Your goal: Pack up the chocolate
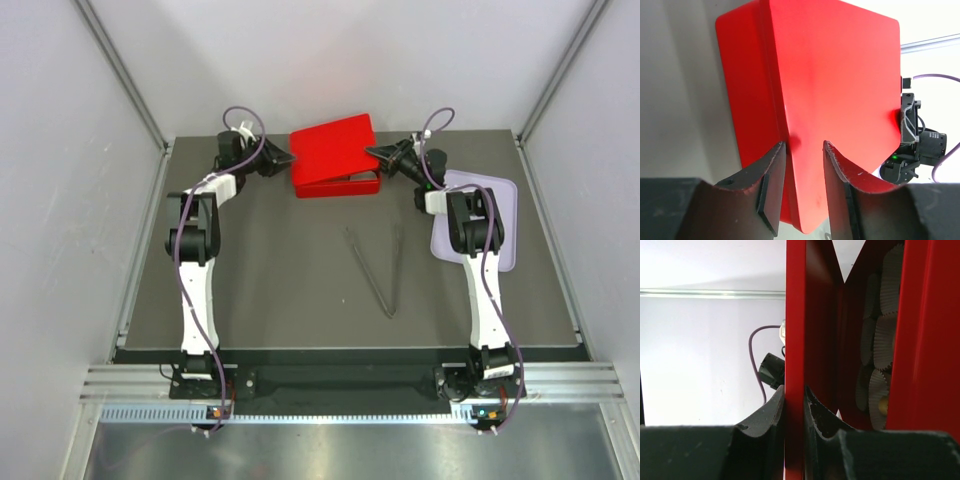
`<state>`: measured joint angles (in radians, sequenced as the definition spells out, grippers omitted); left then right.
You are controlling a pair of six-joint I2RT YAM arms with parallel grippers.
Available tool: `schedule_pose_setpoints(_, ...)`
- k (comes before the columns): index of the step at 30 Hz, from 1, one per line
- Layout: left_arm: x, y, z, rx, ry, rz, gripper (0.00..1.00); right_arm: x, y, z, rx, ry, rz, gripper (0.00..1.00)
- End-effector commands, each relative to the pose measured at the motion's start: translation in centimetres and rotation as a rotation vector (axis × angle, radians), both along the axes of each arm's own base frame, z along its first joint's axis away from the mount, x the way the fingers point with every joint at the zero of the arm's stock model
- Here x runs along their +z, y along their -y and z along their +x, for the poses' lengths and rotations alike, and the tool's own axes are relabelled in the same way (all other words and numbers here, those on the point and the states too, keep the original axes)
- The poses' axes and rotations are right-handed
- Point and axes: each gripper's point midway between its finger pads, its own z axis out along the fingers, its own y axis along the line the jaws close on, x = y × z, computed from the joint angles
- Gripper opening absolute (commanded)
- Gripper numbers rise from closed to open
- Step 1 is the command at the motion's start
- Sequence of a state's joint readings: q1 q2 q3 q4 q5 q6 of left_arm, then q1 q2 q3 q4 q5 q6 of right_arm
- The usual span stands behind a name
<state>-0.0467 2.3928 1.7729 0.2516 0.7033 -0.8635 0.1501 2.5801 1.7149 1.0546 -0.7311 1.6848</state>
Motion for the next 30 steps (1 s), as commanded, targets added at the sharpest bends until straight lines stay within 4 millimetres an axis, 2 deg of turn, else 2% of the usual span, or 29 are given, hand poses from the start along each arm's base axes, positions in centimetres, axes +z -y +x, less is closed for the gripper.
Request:
schedule_pose_setpoints(1, 2.8, 1.2, 1.2, -0.037, 0.114, -0.029, 0.41, 2.3, 0.8, -0.1, -0.018, 0.109, 0.001, 0.16)
schedule_pose_setpoints(5, 2.6, 1.8, 1.3, -0.047, 0.113, -0.039, 0.40, 1.7, 1.3, 0.1, -0.029, 0.096, -0.015, 0.29)
schedule_pose_setpoints(9, 2.5, 1.9, 1.4, -0.044, 0.113, -0.038, 0.40, 1.4, 1.9, 0.3, -0.040, 0.089, -0.043, 0.34)
schedule_pose_setpoints(16, 2.7, 1.8, 1.5, -0.042, 0.119, -0.034, 0.40, 1.1, 3.3, 0.6, -0.075, 0.080, -0.099, 0.41)
schedule_pose_setpoints(21, 2.8, 1.8, 1.6, -0.042, 0.119, -0.030, 0.40, 1.2, 4.7, 0.9, -0.107, 0.081, -0.152, 0.42)
schedule_pose_setpoints(30, 2.6, 1.8, 1.7, -0.043, 0.116, -0.029, 0.40, 0.3, 6.0, 1.1, -0.152, 0.071, -0.326, 0.46)
